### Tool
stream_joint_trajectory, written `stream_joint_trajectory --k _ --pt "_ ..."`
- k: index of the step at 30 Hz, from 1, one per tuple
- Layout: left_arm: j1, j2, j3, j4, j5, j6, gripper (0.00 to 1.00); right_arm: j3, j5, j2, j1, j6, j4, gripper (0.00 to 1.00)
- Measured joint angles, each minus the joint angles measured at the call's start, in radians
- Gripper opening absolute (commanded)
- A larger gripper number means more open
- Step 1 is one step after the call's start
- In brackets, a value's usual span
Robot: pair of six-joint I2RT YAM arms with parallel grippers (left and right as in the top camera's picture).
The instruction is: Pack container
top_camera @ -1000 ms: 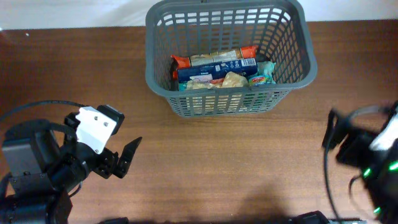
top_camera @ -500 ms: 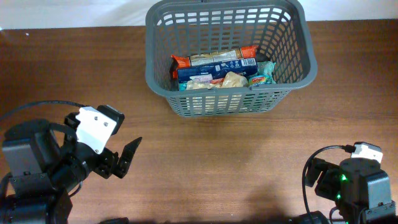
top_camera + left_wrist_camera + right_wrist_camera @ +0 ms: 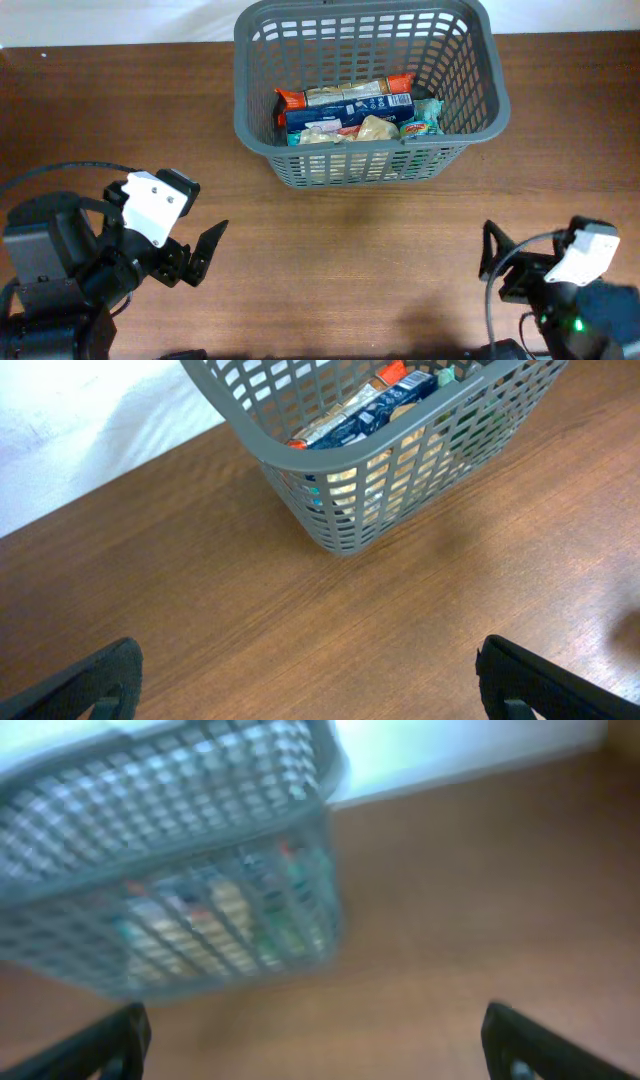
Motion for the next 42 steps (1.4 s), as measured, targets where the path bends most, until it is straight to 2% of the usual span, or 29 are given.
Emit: stream_joint_trajectory --k 4,8,11,18,22,31,42 --pt "0.0 0.0 0.0 0.0 0.0 0.0 0.99 -0.181 -0.087 -0.135 0.003 -0.191 0.16 0.99" --pt "0.0 0.0 0.0 0.0 0.0 0.0 0.99 -0.344 -0.121 -0.219 0.003 -0.303 0.264 0.99" --pt "0.0 0.0 0.0 0.0 0.0 0.0 0.99 -0.484 -0.138 -0.282 0.003 -0.353 0.354 0.99" --pt "0.0 0.0 0.0 0.0 0.0 0.0 0.99 -0.679 -0.162 -0.375 0.003 -0.393 0.488 0.99" --pt "0.0 0.0 0.0 0.0 0.0 0.0 0.99 -0.742 -0.169 -0.406 0.003 -0.397 0.563 0.99" --pt "0.0 0.0 0.0 0.0 0.0 0.0 0.99 -0.832 -0.177 -0.407 0.003 -0.4 0.575 0.99" --pt "0.0 0.0 0.0 0.0 0.0 0.0 0.99 -0.834 -0.18 -0.407 0.003 -0.4 0.587 0.99"
